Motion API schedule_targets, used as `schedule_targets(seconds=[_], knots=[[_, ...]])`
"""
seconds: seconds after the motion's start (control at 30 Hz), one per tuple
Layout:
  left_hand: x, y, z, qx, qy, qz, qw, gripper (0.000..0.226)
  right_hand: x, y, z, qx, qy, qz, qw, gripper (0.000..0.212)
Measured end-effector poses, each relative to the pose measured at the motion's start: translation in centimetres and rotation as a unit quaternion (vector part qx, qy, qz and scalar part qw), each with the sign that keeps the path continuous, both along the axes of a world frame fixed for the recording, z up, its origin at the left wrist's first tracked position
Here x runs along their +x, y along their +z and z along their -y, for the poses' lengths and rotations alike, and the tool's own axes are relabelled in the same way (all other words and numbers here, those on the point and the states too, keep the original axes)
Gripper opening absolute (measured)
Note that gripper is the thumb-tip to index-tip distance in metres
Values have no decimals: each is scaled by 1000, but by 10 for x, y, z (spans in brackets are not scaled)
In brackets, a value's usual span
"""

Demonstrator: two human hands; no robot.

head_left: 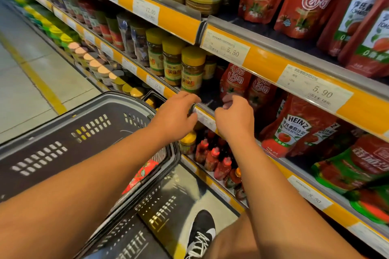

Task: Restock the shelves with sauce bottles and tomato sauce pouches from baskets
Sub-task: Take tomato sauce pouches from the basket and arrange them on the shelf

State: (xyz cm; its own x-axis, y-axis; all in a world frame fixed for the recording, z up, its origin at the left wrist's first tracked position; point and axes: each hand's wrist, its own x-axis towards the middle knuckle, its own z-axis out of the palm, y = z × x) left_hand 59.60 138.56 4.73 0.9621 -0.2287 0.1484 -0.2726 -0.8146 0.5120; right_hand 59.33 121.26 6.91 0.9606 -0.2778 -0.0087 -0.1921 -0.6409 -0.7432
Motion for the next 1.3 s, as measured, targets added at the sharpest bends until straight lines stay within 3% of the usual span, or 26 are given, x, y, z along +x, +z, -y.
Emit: schedule_targets(seconds=[0.2, 0.43, 0.7, 0.87, 1.3], knots=[[-60, 15, -98, -47, 96, -39, 993, 39, -19, 1, -52, -17, 153, 30, 988, 25], [-123, 1, -212, -55, 213, -96, 971, 29, -31, -13, -123, -50, 294, -47, 953, 23], [-162, -55, -283, -74, 315, -199, 925, 13, -35, -50, -196, -113, 373, -136, 911, 20], [-156, -82, -290, -62, 310, -257, 913, 16, -35, -78, -234, -152, 430, -181, 871, 23], [-124, -147, -308, -40, 304, -392, 867, 23, -8, -156, -279, -257, 450, -264, 814, 39]])
